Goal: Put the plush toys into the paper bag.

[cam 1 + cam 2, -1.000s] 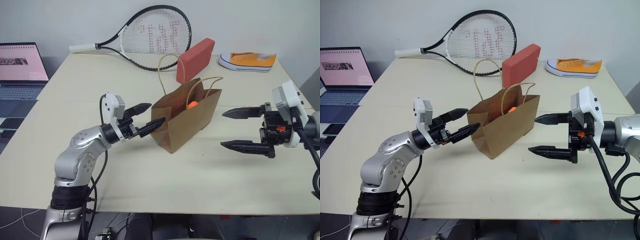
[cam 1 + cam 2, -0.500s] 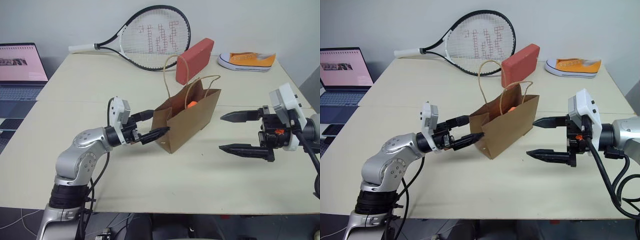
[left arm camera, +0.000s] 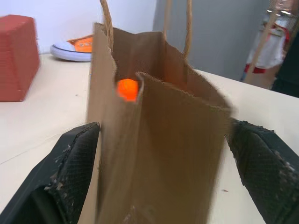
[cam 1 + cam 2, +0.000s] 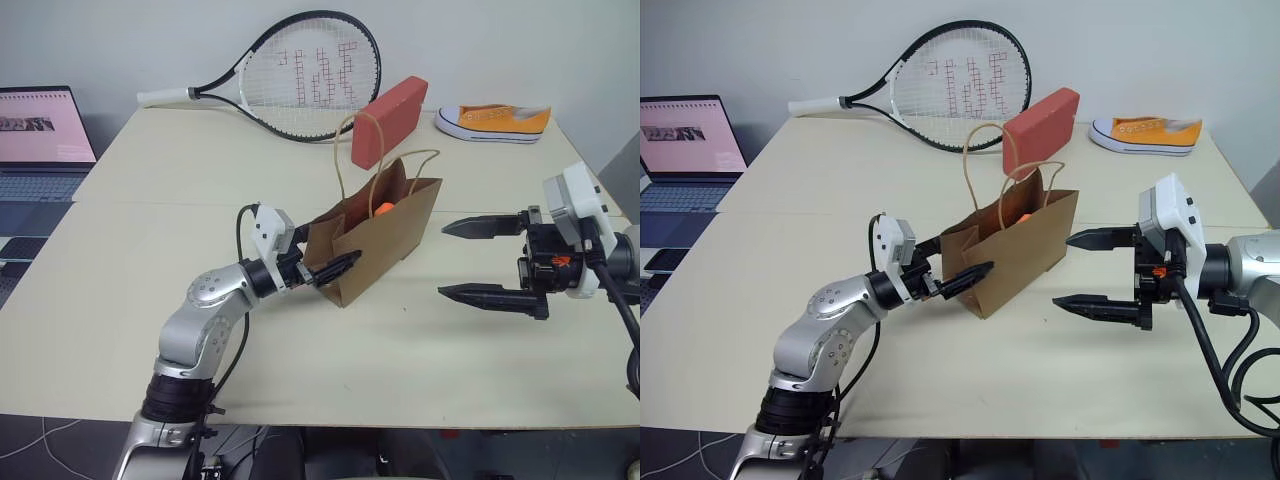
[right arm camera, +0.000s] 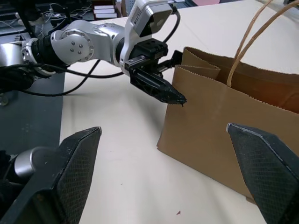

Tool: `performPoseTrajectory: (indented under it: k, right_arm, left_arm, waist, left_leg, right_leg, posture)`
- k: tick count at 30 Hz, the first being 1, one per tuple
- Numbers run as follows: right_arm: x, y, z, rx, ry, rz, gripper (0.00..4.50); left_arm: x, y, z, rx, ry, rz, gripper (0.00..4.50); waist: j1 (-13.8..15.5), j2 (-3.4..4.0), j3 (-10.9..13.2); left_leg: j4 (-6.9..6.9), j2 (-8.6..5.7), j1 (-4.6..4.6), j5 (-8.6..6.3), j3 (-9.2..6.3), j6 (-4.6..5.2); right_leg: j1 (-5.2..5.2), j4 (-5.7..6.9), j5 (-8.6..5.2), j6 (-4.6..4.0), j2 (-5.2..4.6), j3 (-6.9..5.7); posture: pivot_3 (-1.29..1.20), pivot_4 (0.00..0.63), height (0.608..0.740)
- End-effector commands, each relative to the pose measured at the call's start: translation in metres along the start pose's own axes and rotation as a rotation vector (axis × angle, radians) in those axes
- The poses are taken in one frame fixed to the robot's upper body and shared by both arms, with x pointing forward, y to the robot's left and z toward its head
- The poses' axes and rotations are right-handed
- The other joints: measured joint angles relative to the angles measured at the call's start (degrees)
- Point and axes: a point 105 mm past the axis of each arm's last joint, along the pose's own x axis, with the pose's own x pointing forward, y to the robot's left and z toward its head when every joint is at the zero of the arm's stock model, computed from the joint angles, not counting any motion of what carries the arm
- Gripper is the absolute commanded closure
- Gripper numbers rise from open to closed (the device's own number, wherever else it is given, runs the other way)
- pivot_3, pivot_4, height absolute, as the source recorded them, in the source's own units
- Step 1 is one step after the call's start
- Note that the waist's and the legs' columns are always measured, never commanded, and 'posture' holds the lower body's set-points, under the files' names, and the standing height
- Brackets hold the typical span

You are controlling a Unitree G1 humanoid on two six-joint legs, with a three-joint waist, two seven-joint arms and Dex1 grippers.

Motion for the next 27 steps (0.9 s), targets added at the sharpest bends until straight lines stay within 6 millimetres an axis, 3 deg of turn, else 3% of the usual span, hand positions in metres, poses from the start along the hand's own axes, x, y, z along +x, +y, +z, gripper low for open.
performPoseTrajectory:
  k: [1, 12, 22, 27]
  right_arm:
    - [-0.001, 0.001, 0.005, -0.042, -0.014, -0.012, 0.0]
    - [0.001, -0.002, 0.004, -0.115, -0.043, -0.067, 0.0]
    - [-0.004, 0.0, 0.002, -0.158, -0.039, -0.127, 0.0]
    - [-0.032, 0.009, 0.0, -0.078, 0.029, -0.163, 0.0]
  left_arm:
    - [0.0, -0.005, 0.006, 0.051, -0.037, -0.025, 1.15]
    - [0.0, -0.005, 0.006, 0.025, -0.057, -0.053, 4.39]
    - [-0.006, 0.011, 0.013, 0.038, -0.04, -0.11, 4.48]
    - [-0.007, 0.011, 0.023, 0.05, 0.029, -0.328, 4.48]
  waist:
    - [0.0, 0.0, 0.0]
    - [-0.01, 0.0, 0.0]
    - [0.02, 0.0, 0.0]
    - [0.23, -0.01, 0.0]
  left_leg:
    - [0.0, 0.0, 0.0, 0.0, 0.0, 0.0]
    - [0.0, 0.0, 0.0, 0.0, 0.0, 0.0]
    - [0.01, 0.0, 0.0, 0.0, -0.02, 0.0]
    - [0.01, -0.01, -0.05, 0.0, -0.03, 0.0]
  right_leg:
    - [0.0, 0.0, 0.0, -0.01, 0.0, 0.0]
    - [0.01, 0.0, 0.0, 0.0, 0.0, 0.0]
    - [0.01, 0.01, -0.01, -0.01, 0.01, -0.02]
    - [0.0, 0.0, -0.01, -0.02, 0.0, -0.04]
  posture:
    - [0.0, 0.15, 0.74]
    - [0.0, 0.15, 0.74]
    - [0.0, 0.15, 0.74]
    - [0.0, 0.15, 0.74]
